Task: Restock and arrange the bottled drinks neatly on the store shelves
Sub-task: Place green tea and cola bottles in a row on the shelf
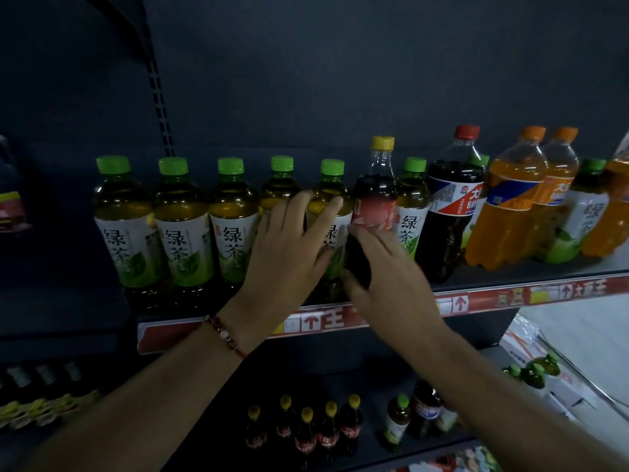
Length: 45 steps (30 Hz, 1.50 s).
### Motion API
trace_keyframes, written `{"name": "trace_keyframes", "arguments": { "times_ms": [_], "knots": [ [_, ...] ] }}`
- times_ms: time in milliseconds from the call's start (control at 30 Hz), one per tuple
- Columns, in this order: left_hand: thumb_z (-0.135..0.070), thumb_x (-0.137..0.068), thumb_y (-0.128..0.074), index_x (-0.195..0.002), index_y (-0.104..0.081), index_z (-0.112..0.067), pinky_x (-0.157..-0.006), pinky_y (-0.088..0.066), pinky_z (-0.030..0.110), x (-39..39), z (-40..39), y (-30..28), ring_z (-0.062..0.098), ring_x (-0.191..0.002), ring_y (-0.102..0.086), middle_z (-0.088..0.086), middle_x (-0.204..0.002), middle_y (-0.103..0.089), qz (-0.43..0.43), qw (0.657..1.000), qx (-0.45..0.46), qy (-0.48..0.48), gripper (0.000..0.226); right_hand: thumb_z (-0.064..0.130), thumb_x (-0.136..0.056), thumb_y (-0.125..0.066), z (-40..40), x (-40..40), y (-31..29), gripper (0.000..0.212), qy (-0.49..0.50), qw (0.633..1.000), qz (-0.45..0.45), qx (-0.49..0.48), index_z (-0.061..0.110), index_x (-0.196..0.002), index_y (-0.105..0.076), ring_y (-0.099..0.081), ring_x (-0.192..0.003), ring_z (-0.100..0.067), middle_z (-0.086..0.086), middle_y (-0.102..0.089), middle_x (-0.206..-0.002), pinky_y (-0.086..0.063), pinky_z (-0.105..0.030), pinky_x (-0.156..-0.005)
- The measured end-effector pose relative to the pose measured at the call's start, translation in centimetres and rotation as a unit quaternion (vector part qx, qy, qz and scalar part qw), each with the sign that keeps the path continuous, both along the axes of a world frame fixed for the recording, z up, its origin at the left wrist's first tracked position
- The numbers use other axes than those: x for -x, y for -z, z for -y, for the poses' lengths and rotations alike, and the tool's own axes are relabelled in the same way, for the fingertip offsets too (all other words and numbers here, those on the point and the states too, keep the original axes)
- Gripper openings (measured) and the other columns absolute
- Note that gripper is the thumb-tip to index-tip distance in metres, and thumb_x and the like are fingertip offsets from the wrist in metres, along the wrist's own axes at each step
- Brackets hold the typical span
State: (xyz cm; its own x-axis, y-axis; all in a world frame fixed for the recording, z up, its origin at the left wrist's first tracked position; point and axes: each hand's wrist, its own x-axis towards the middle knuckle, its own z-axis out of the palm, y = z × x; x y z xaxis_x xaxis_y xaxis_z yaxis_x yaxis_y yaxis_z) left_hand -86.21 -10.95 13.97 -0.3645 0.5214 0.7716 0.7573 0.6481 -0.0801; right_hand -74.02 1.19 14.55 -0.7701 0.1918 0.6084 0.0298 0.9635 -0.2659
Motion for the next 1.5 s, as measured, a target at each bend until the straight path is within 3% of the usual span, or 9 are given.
{"name": "trace_keyframes", "arguments": {
  "times_ms": [167, 267, 400, 600, 967, 1100, 1233, 1333, 1500],
  "knots": [
    [-0.046, -0.074, -0.078, -0.150, -0.029, -0.028, -0.105, -0.032, 0.056, -0.4, -0.2, 1.5, 0.040, -0.141, -0.030, 0.022, -0.153, -0.031, -0.005, 0.999, 0.041, -0.026, 0.092, 0.034, -0.091, -0.058, -1.6, 0.4, -6.8, 0.054, 0.008, 0.995, -0.019, -0.100, 0.025, -0.141, -0.041, -0.042, -0.124, -0.014, 0.001, -0.043, -0.137, -0.031, -0.024, -0.099],
    [-0.056, -0.070, -0.078, -0.154, -0.020, -0.030, -0.110, -0.028, 0.062, -0.7, -0.4, 2.1, 0.043, -0.146, -0.019, 0.024, -0.160, -0.018, 0.010, 0.998, 0.048, -0.025, 0.106, 0.033, -0.089, -0.059, -2.9, 1.9, -10.2, 0.056, 0.021, 0.988, -0.021, -0.150, 0.021, -0.141, -0.042, -0.041, -0.128, -0.024, -0.005, -0.042, -0.140, -0.035, -0.038, -0.107],
    [-0.056, -0.069, -0.080, -0.157, -0.013, -0.031, -0.113, -0.024, 0.066, -0.6, -0.5, 3.0, 0.044, -0.149, -0.009, 0.026, -0.162, -0.007, 0.005, 0.998, 0.058, -0.026, 0.114, 0.039, -0.092, -0.055, -4.5, 4.0, -12.9, 0.061, 0.040, 0.983, 0.053, -0.170, 0.021, -0.146, -0.035, -0.037, -0.133, -0.029, -0.008, -0.037, -0.147, -0.029, -0.043, -0.110],
    [-0.052, -0.072, -0.079, -0.157, -0.012, -0.028, -0.112, -0.026, 0.066, -0.4, -0.6, 3.4, 0.045, -0.148, -0.010, 0.026, -0.161, -0.007, -0.001, 0.998, 0.056, -0.017, 0.111, 0.040, -0.098, -0.046, -5.6, 5.6, -14.1, 0.048, 0.042, 0.979, 0.155, -0.125, 0.022, -0.142, -0.041, -0.048, -0.125, -0.028, -0.010, -0.052, -0.137, -0.037, -0.044, -0.105],
    [-0.056, -0.080, -0.066, -0.153, -0.031, -0.023, -0.115, -0.020, 0.058, -1.9, -0.1, 3.6, 0.042, -0.148, -0.016, 0.025, -0.158, -0.022, 0.042, 0.998, 0.043, -0.005, 0.087, 0.027, -0.095, -0.057, -5.4, 2.0, -14.4, 0.034, -0.027, 0.994, 0.096, -0.039, 0.027, -0.129, -0.056, -0.059, -0.096, -0.014, 0.000, -0.061, -0.111, -0.046, -0.030, -0.084],
    [-0.062, -0.087, -0.053, -0.154, -0.021, -0.032, -0.116, -0.016, 0.045, -4.6, 0.2, 2.7, 0.025, -0.150, -0.012, 0.006, -0.161, -0.018, 0.157, 0.986, -0.013, 0.061, 0.080, 0.029, -0.094, -0.059, -4.8, -1.5, -14.2, 0.036, -0.065, 0.996, 0.056, -0.037, 0.028, -0.129, -0.057, -0.055, -0.095, -0.006, 0.004, -0.060, -0.114, -0.043, -0.019, -0.078],
    [-0.062, -0.081, -0.065, -0.142, -0.013, -0.064, -0.111, -0.025, 0.026, -8.8, -0.3, 1.8, -0.012, -0.137, -0.024, -0.032, -0.150, -0.026, 0.422, 0.869, -0.142, 0.215, 0.081, 0.035, -0.092, -0.061, -4.9, -4.8, -13.7, 0.035, -0.109, 0.992, 0.058, 0.034, 0.039, -0.126, -0.056, -0.059, -0.096, 0.003, 0.013, -0.061, -0.113, -0.045, -0.005, -0.075],
    [-0.044, -0.080, -0.078, -0.144, -0.025, -0.058, -0.103, -0.043, 0.026, -12.0, -1.2, 2.3, -0.007, -0.127, -0.049, -0.030, -0.137, -0.051, 0.544, 0.743, -0.228, 0.315, 0.084, 0.033, -0.089, -0.064, -5.4, -6.9, -12.3, 0.033, -0.152, 0.983, 0.069, 0.078, 0.042, -0.121, -0.058, -0.058, -0.104, 0.006, 0.019, -0.062, -0.116, -0.048, -0.017, -0.090],
    [-0.026, -0.073, -0.082, -0.126, -0.049, -0.047, -0.081, -0.051, 0.013, -18.0, -2.9, 4.9, -0.001, -0.110, -0.064, -0.023, -0.119, -0.067, 0.611, 0.653, -0.295, 0.336, 0.066, 0.027, -0.088, -0.067, -6.8, -10.7, -8.3, 0.037, -0.241, 0.950, 0.115, 0.160, 0.038, -0.123, -0.060, -0.057, -0.106, 0.011, 0.024, -0.063, -0.113, -0.045, -0.008, -0.088]
  ]
}}
